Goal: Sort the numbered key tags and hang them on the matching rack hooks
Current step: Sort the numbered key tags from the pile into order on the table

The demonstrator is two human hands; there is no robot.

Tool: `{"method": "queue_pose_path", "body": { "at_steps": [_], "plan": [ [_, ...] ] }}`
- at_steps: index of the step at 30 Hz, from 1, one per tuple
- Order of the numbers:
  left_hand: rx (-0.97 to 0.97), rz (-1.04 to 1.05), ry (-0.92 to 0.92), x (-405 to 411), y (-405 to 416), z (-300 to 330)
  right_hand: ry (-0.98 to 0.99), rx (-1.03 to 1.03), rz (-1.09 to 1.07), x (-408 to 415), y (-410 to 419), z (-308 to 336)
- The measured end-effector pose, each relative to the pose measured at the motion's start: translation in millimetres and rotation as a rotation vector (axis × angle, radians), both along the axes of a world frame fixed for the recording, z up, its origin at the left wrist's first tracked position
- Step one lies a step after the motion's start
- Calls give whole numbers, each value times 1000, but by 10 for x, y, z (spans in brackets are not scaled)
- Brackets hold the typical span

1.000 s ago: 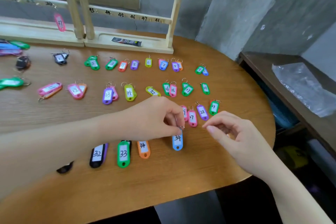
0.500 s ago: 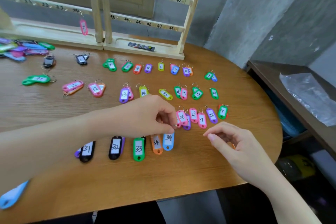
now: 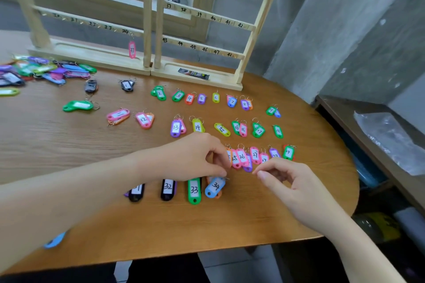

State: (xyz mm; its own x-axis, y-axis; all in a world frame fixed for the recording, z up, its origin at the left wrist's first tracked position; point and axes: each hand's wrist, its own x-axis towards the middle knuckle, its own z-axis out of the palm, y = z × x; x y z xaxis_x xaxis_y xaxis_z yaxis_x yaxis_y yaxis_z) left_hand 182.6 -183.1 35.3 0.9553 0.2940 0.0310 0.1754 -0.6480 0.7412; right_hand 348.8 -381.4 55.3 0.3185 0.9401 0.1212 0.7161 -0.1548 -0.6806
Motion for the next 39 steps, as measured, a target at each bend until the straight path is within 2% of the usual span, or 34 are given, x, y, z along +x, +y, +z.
{"method": "queue_pose_path", "body": {
  "at_steps": [6, 12, 17, 22, 26, 28, 32, 35, 39],
  "plan": [
    [54, 165, -89, -391, 245, 74, -18, -14, 38, -181, 272, 110],
    [114, 435, -173, -1218, 697, -44, -60, -33, 114, -508, 874, 100],
    [232, 665, -151, -1881, 1197, -316, -150, -62, 189, -873, 1479, 70],
    [279, 870, -242, -2137, 1493, -282, -197, -70, 264, -1236, 2095, 91],
    [375, 1005, -235, -2298, 1949, -274, -177, -78, 311, -1499, 2593, 89],
    [391, 1027, -237, -2380, 2184, -302, -189, -67, 326, -1614, 2856, 43],
    [467, 939, -185, -2380, 2528, -313, -242, -26, 326, -1791, 3387, -65],
    [532, 915, -82, -2318, 2644, -360, -298, 43, 312, -1853, 3757, -76],
    [668, 968, -9, -2288, 2789, -522, -393, 26, 342, -1870, 4300, -94]
  ]
}}
